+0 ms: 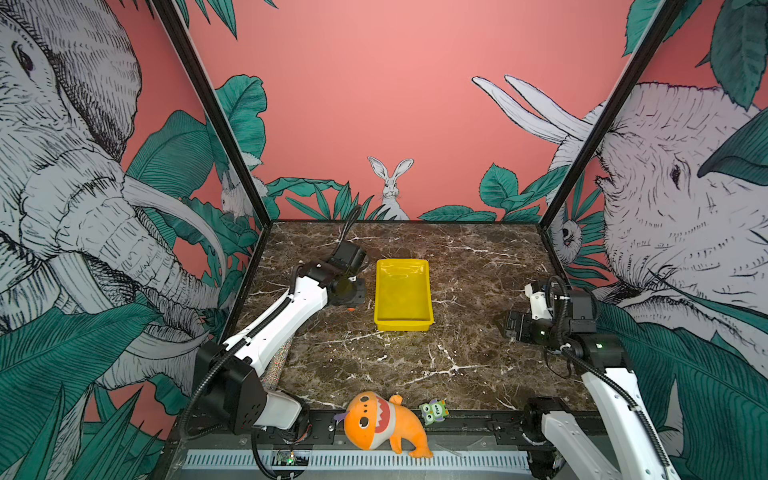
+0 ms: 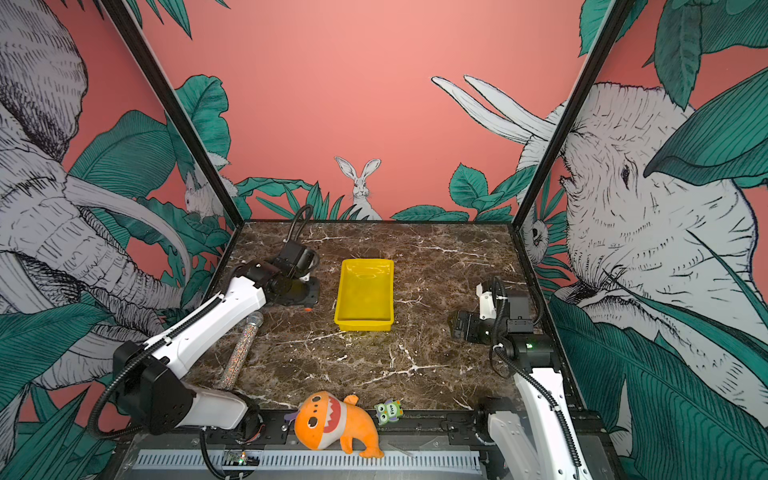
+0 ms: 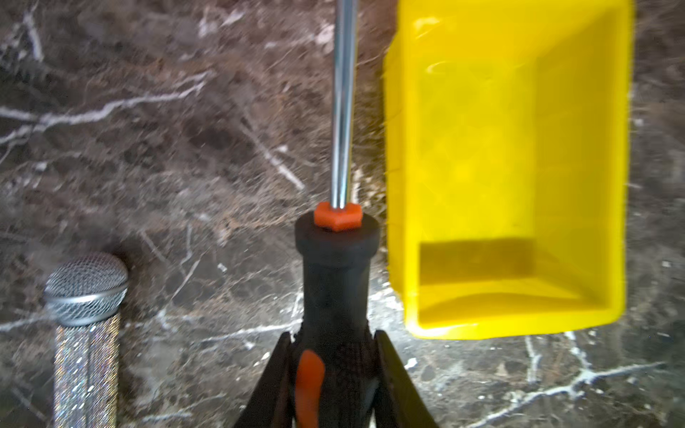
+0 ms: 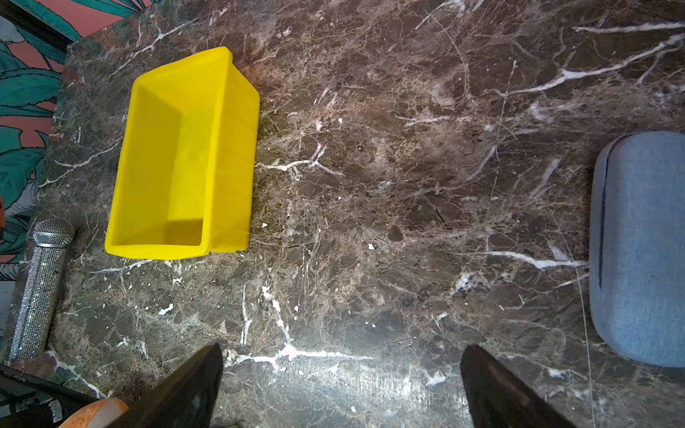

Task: Put the screwdriver in the bin
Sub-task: 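Lift the screwdriver with the left gripper and carry it over the yellow bin, then lower the screwdriver into the yellow bin and open the left gripper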

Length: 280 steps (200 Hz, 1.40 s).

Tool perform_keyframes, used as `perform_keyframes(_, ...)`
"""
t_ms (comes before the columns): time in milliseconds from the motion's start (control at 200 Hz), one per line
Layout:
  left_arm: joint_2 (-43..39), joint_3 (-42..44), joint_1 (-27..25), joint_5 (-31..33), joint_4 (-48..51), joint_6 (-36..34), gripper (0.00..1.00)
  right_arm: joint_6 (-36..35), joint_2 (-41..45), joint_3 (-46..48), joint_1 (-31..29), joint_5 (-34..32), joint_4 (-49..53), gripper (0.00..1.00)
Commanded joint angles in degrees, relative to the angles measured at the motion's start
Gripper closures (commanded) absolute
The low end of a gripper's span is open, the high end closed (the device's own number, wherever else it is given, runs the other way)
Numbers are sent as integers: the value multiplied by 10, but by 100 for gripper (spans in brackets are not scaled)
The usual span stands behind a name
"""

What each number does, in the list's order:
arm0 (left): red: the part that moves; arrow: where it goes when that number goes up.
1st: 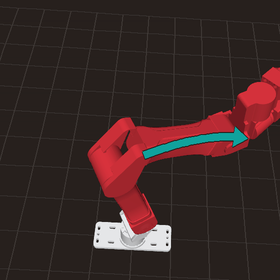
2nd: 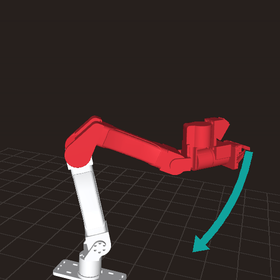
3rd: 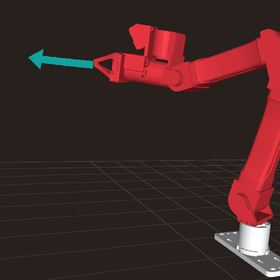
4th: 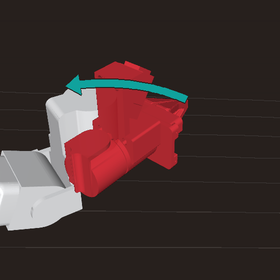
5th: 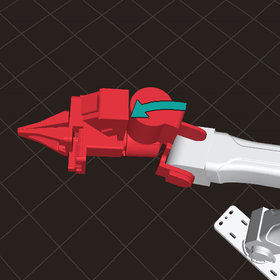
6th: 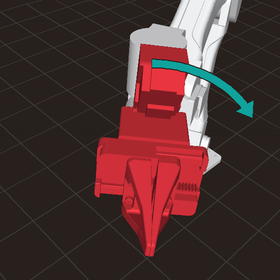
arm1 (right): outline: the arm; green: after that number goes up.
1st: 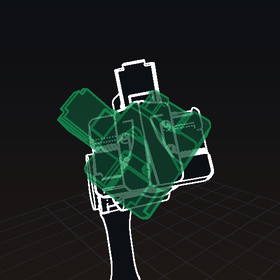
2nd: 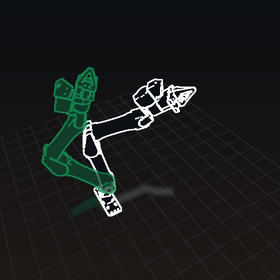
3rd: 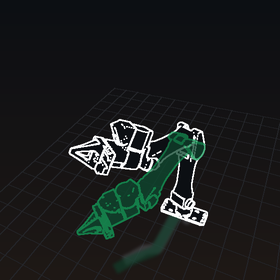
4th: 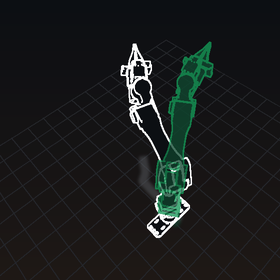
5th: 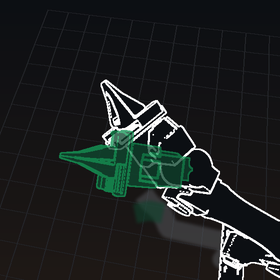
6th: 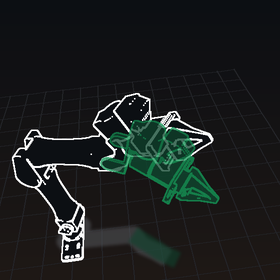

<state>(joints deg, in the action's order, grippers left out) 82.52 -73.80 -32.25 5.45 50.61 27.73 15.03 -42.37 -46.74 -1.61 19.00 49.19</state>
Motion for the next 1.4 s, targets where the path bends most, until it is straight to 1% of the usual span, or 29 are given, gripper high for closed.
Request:
perform_keyframes(0,51,-43,-32,-22,-9,21,100,0,1,-4,2,-7,4,1)
perform_keyframes(75,89,-62,-54,-39,-31,28,100,-2,-2,-6,3,-12,6,0)
perform_keyframes(135,116,-74,-74,-33,-46,22,100,-2,-1,-7,3,-15,8,1)
perform_keyframes(180,140,-85,-76,-30,-49,18,100,-2,0,-7,3,-17,7,0)
perform_keyframes(190,144,-87,-88,-31,-49,17,100,-2,0,-8,3,-17,7,0)
perform_keyframes(205,153,-91,-93,-34,-51,17,100,-2,0,-7,3,-17,6,0)
perform_keyframes(330,204,-112,-107,-63,-73,6,100,0,-1,-5,4,-18,4,1)
perform_keyframes(445,236,-127,-123,-58,-72,-10,100,-1,0,-5,4,-18,4,1)
perform_keyframes(640,263,-113,-127,-49,-74,-7,100,-1,-1,-3,5,-18,0,1)
perform_keyframes(830,262,-83,-128,-36,-80,-11,100,0,-3,-2,5,-16,-2,0)
perform_keyframes(926,270,-81,-128,-31,-82,-15,100,-1,-5,0,5,-16,-4,0)
perform_keyframes(971,279,-84,-128,-30,-81,-19,96,-1,-7,0,5,-16,-4,0)
perform_keyframes(1166,316,-118,-128,-18,-71,-29,89,0,-7,-1,5,-14,-4,0)
perform_keyframes(1236,323,-127,-128,-18,-71,-30,85,0,-7,-1,5,-14,-3,0)
perform_keyframes(1311,327,-133,-128,-19,-71,-28,83,0,-7,0,5,-14,-2,0)
perform_keyframes(1396,325,-134,-128,-24,-78,-25,73,1,-6,0,5,-15,-2,1)
